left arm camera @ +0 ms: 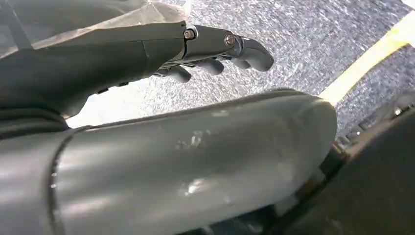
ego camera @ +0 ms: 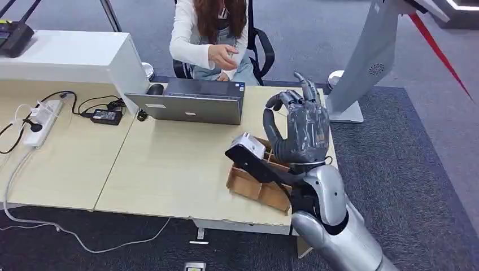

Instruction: Pass the card to the sensor for recognition and then transmit it.

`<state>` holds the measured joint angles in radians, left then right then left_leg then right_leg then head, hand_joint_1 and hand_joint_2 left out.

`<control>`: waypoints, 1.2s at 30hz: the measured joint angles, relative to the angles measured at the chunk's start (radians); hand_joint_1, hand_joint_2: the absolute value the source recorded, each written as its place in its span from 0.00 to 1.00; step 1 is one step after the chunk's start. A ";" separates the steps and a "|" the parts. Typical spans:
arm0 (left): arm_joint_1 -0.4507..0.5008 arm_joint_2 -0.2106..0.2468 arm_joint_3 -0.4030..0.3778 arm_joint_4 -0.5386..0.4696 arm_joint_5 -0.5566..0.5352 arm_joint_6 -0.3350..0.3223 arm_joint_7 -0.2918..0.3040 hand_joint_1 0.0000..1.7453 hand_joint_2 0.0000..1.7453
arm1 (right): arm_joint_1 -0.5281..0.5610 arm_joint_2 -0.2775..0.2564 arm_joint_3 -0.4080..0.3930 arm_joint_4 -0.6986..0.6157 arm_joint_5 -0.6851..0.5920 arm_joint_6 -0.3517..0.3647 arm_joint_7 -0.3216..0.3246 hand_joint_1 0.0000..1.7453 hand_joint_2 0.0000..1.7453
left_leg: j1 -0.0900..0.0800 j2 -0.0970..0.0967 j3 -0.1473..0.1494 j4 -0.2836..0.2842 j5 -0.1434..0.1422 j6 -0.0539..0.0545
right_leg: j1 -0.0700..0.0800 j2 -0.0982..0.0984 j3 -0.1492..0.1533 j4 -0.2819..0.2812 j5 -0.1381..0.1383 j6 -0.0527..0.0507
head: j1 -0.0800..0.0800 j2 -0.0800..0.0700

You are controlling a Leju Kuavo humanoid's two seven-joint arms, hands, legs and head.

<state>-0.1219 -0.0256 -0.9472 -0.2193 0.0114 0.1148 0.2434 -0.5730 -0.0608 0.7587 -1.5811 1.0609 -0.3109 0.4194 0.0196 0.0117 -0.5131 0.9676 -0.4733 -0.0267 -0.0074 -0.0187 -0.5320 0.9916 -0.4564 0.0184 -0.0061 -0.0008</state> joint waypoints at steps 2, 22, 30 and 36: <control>-0.001 -0.002 -0.001 0.000 -0.015 -0.007 -0.006 0.00 0.00 | -0.036 0.017 0.004 0.024 -0.044 -0.001 -0.008 1.00 1.00 | 0.000 0.000 0.000 0.000 0.000 0.000 | 0.000 0.000 0.000 0.000 0.000 0.000 | 0.000 0.000; -0.005 -0.027 -0.011 -0.001 -0.045 -0.034 -0.030 0.00 0.00 | -0.440 0.266 0.034 0.678 -0.264 -0.066 -0.090 1.00 1.00 | 0.000 -0.001 -0.001 0.000 0.001 0.000 | 0.000 -0.001 -0.001 0.001 0.000 0.000 | 0.000 0.000; -0.005 -0.027 -0.011 -0.001 -0.045 -0.040 -0.029 0.00 0.00 | -0.453 0.302 0.035 0.801 -0.276 -0.076 -0.097 1.00 1.00 | 0.001 -0.001 0.000 0.000 0.001 0.000 | 0.000 -0.001 -0.001 0.001 0.000 0.000 | 0.000 0.000; -0.005 -0.027 -0.011 -0.001 -0.046 -0.043 -0.029 0.00 0.00 | -0.451 0.314 0.037 0.851 -0.272 -0.083 -0.097 0.92 1.00 | 0.000 -0.001 0.000 0.000 0.001 0.000 | 0.000 -0.001 -0.001 0.001 0.000 0.000 | 0.000 0.000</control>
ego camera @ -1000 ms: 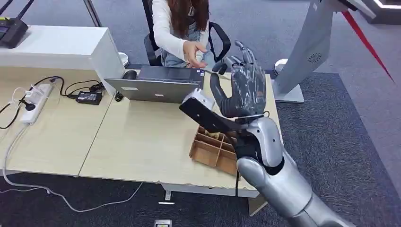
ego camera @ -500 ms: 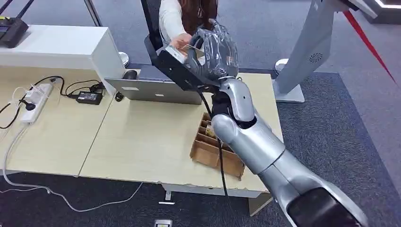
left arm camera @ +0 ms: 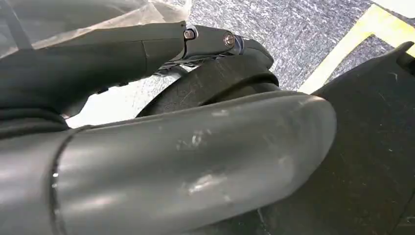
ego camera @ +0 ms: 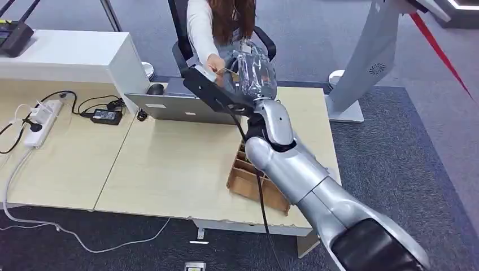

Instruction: Pass the card to the sensor for recognition and then transmit it.

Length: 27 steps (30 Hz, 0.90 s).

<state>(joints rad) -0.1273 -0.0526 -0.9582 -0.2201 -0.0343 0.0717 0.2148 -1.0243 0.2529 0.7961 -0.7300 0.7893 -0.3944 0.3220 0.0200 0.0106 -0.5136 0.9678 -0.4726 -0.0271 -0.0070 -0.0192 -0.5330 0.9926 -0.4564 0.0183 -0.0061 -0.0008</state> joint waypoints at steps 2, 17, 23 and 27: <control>0.000 0.000 0.000 0.000 0.000 0.000 0.003 0.00 0.00 | 0.001 0.003 0.003 0.015 0.003 -0.008 0.000 0.06 1.00 | 0.000 0.000 0.000 0.000 0.000 0.000 | 0.000 0.000 0.000 0.000 0.000 0.000 | 0.000 0.000; 0.001 0.000 0.000 0.000 0.000 0.012 0.020 0.00 0.00 | 0.091 -0.009 0.015 -0.104 -0.014 -0.067 -0.027 0.00 1.00 | 0.000 0.000 0.001 0.000 0.000 0.000 | 0.000 0.000 0.000 0.000 0.000 0.000 | 0.000 0.000; 0.002 0.001 0.000 0.000 0.000 0.019 0.016 0.00 0.00 | 0.191 -0.064 0.016 -0.278 0.034 -0.029 0.005 0.00 1.00 | 0.000 0.001 0.001 0.000 0.000 0.000 | 0.000 0.000 0.000 0.000 0.000 0.000 | 0.000 0.000; 0.003 0.001 0.000 0.000 0.007 0.018 0.026 0.00 0.00 | 0.302 -0.116 0.008 -0.421 0.018 -0.042 -0.003 0.00 1.00 | 0.000 0.001 0.002 0.000 0.000 0.000 | 0.000 0.000 0.000 -0.001 0.000 0.000 | 0.000 0.000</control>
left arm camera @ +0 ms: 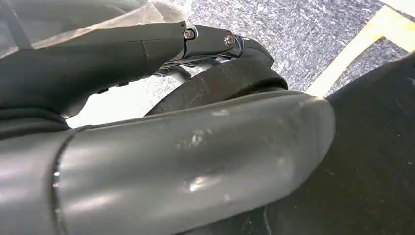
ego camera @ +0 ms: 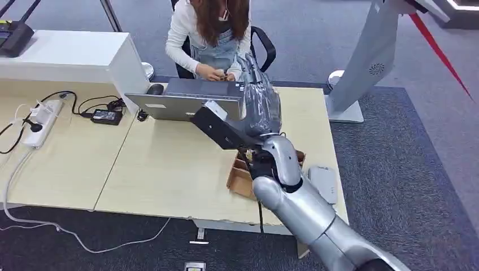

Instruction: Pass the card to the sensor for recognition and then transmit it.

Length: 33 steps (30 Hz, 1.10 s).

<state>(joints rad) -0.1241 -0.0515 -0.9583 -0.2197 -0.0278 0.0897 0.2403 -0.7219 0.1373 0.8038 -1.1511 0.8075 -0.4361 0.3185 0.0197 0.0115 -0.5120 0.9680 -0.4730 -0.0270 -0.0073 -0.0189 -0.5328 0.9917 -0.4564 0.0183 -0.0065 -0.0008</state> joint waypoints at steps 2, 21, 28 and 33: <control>0.000 0.000 0.000 0.000 0.005 0.008 0.005 0.00 0.00 | 0.062 -0.028 -0.014 -0.080 -0.061 -0.004 -0.019 0.00 1.00 | 0.000 0.000 0.000 0.000 0.000 0.000 | 0.000 0.000 0.000 0.000 0.000 0.000 | 0.000 0.000; 0.002 0.003 0.003 0.000 0.033 0.046 0.026 0.00 0.00 | 0.457 -0.191 -0.142 -0.489 -0.441 -0.134 -0.255 0.00 1.00 | 0.000 0.001 0.000 0.000 -0.001 0.000 | 0.000 0.001 0.000 0.000 0.000 0.000 | 0.000 0.000; 0.002 0.003 0.005 0.000 0.039 0.048 0.023 0.00 0.00 | 0.495 -0.204 -0.161 -0.500 -0.452 -0.128 -0.258 0.00 1.00 | 0.000 0.001 0.000 0.000 -0.001 0.000 | 0.000 0.001 0.001 0.000 0.000 0.000 | 0.000 0.000; 0.002 0.003 0.005 0.000 0.039 0.043 0.022 0.00 0.00 | 0.502 -0.205 -0.161 -0.509 -0.480 -0.113 -0.272 0.00 1.00 | 0.000 0.001 0.000 0.000 -0.001 0.000 | 0.000 0.001 0.001 0.000 0.000 0.000 | 0.000 0.000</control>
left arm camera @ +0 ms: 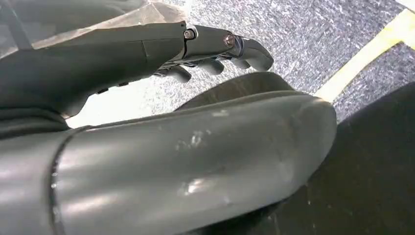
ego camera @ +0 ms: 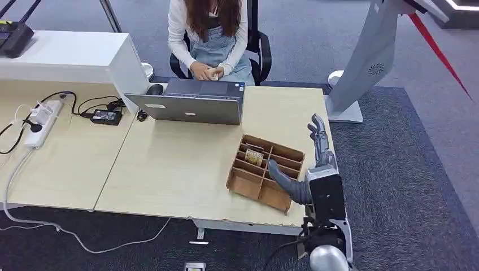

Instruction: Pass the card to the sensor for recognition and then transmit it.

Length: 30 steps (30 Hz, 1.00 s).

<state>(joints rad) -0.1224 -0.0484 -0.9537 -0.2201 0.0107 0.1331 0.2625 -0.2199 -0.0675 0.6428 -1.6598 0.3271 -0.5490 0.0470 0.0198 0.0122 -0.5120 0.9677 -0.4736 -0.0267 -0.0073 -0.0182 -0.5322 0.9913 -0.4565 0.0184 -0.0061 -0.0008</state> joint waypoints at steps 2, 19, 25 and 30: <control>0.000 0.000 0.000 0.000 0.000 -0.006 -0.002 0.00 0.00 | 0.001 0.000 0.000 0.000 -0.106 0.035 -0.028 0.00 1.00 | 0.000 0.000 0.000 0.000 0.000 0.000 | 0.000 0.000 0.000 0.000 0.000 0.000 | 0.000 0.000; -0.001 0.001 0.000 0.000 -0.003 -0.010 -0.004 0.00 0.00 | -0.001 0.013 -0.026 0.085 -0.764 0.235 -0.173 0.00 1.00 | 0.000 0.000 0.000 0.000 0.000 0.000 | 0.000 0.000 0.000 0.000 0.000 0.000 | 0.000 0.000; -0.001 0.001 0.000 0.000 -0.003 -0.017 -0.006 0.00 0.00 | -0.019 0.022 -0.024 0.129 -1.152 0.361 -0.229 0.00 1.00 | 0.000 0.000 0.000 0.000 0.000 0.000 | 0.000 0.000 0.000 0.000 0.000 0.000 | 0.000 0.000; -0.002 0.003 0.000 0.000 -0.010 -0.026 -0.006 0.00 0.00 | -0.022 0.029 -0.023 0.168 -1.363 0.432 -0.261 0.00 1.00 | 0.000 -0.001 0.000 0.000 0.000 0.000 | 0.000 0.000 0.000 0.000 0.000 0.000 | 0.000 0.000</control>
<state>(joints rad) -0.1241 -0.0458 -0.9537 -0.2197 0.0008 0.1076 0.2564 -0.2419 -0.0389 0.6203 -1.4919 -1.0362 -0.1171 -0.2137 0.0198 0.0117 -0.5123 0.9676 -0.4735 -0.0267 -0.0073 -0.0185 -0.5318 0.9913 -0.4565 0.0184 -0.0061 -0.0008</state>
